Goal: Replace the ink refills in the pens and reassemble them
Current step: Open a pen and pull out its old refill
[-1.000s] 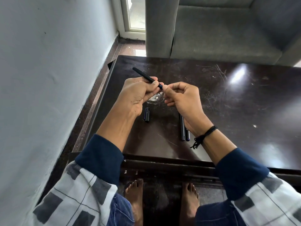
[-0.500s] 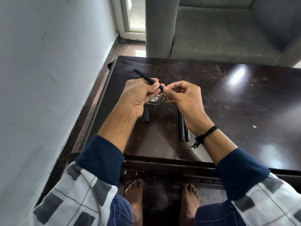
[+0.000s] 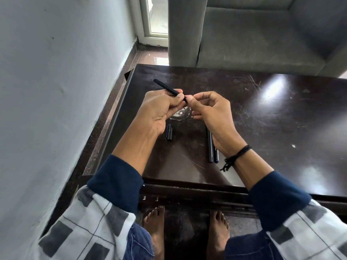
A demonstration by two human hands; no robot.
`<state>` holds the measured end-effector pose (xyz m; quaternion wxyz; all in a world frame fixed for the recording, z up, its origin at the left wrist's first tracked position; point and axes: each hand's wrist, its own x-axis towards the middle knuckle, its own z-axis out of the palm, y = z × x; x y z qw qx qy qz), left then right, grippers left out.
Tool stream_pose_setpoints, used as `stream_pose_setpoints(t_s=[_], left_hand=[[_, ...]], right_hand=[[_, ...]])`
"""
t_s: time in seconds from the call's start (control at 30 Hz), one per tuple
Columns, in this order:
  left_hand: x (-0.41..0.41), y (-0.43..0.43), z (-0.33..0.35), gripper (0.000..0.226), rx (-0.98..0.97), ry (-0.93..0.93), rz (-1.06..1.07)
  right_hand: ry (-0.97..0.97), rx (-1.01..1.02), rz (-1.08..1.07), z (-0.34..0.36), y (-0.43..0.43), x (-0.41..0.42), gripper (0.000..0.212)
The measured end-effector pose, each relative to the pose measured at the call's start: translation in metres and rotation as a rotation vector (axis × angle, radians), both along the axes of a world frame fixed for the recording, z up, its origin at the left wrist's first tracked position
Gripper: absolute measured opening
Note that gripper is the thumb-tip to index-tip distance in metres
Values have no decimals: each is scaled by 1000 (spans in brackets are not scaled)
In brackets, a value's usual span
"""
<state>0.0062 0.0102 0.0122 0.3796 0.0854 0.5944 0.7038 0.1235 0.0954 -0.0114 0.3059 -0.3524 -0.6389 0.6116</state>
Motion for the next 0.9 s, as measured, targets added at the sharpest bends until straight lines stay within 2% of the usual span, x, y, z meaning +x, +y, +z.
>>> stream_pose_setpoints(t_s=[0.2, 0.37, 0.6, 0.77, 0.9], left_hand=[[2, 0, -2, 14, -21, 3, -5], [1, -1, -1, 15, -11, -1, 3], [2, -1, -1, 14, -12, -3, -5], [1, 0, -1, 14, 3, -4, 9], [1, 0, -2, 14, -14, 3, 15]], right_hand=[[-4, 14, 6, -2, 1, -1, 13], [-20, 4, 3, -1, 0, 0, 24], [-4, 5, 6, -1, -1, -1, 15], [-2, -36, -8, -2, -1, -2, 22], [-3, -22, -24, -3, 0, -3, 15]])
